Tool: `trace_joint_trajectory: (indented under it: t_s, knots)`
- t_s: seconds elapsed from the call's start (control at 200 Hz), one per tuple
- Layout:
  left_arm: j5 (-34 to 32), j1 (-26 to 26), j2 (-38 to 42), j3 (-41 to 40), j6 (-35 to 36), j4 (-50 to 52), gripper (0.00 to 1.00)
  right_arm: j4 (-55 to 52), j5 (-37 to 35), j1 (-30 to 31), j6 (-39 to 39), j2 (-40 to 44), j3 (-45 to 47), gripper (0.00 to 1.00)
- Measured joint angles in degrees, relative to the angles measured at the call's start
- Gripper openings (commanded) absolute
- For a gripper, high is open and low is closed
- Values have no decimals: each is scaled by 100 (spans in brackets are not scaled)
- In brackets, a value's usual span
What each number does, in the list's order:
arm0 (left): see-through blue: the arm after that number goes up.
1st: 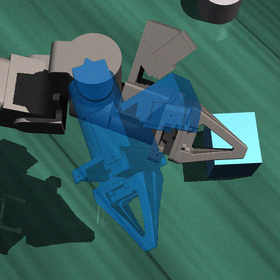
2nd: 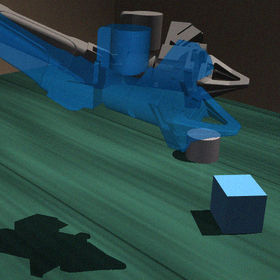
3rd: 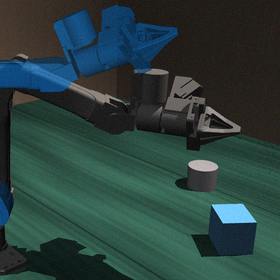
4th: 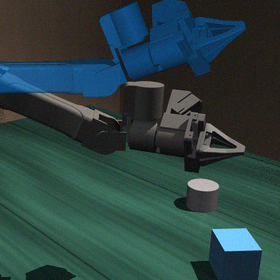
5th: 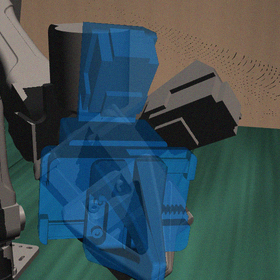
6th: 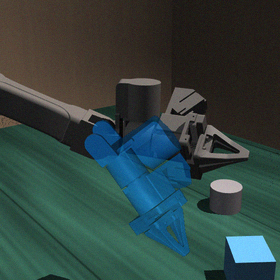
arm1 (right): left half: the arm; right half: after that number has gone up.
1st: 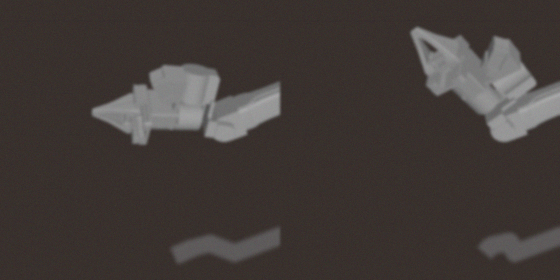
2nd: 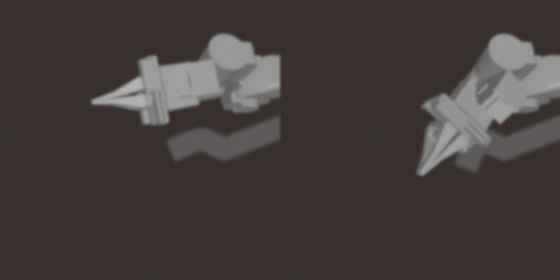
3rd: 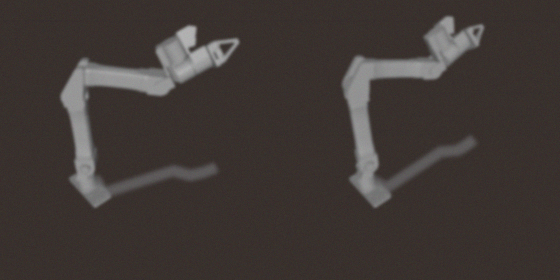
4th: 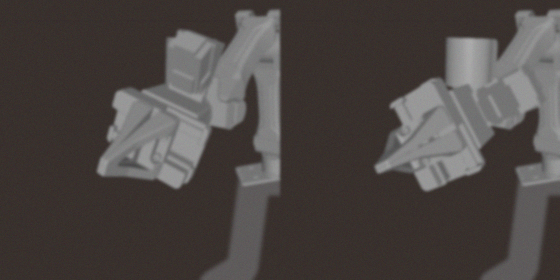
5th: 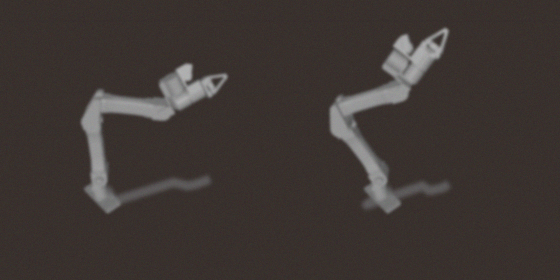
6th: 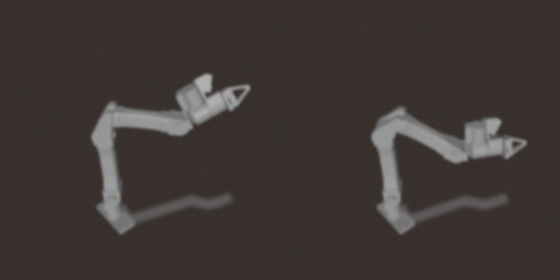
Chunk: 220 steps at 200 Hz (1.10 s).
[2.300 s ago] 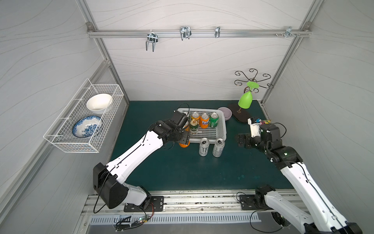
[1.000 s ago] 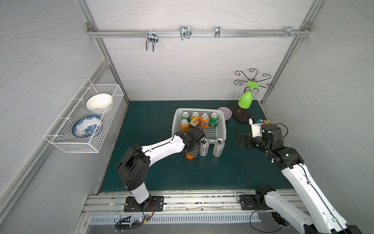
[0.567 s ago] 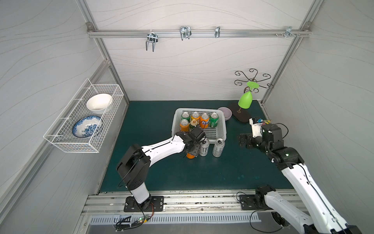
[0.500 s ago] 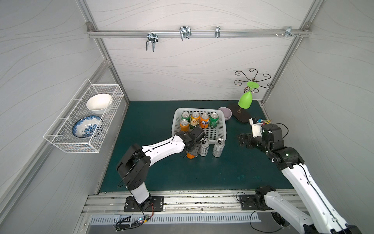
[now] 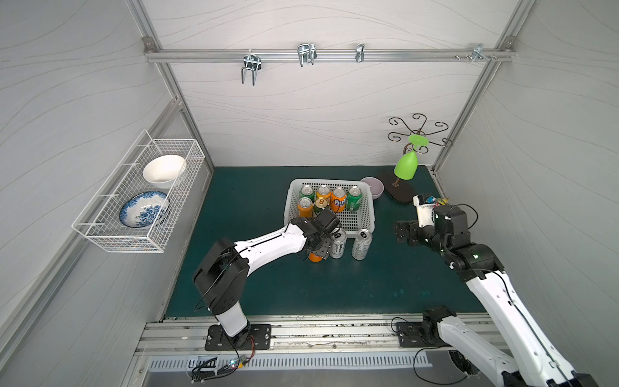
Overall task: Take out the drinks from the basket
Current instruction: Place the drink at the center of the board, then pick up the drink from the basket.
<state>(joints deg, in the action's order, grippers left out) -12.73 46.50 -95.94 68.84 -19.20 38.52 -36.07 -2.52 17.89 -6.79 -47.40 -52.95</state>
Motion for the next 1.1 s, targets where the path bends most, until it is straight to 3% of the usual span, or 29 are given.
trace_joint_trajectory:
  t_s: [0.48, 0.715, 0.925, 1.1]
  knots:
    - [-164, 2, 748, 55, 72, 260, 98, -2, 4, -9, 20, 52, 0, 99]
    - [-334, -118, 1104, 905, 341, 839, 98, -4, 15, -13, 20, 72, 0, 99]
    - [-166, -691, 1014, 1561, 667, 1084, 98, -11, 35, -17, 20, 111, 0, 99]
    - [256, -1331, 466, 1947, 866, 1117, 93, -52, 50, -20, 20, 133, 0, 99]
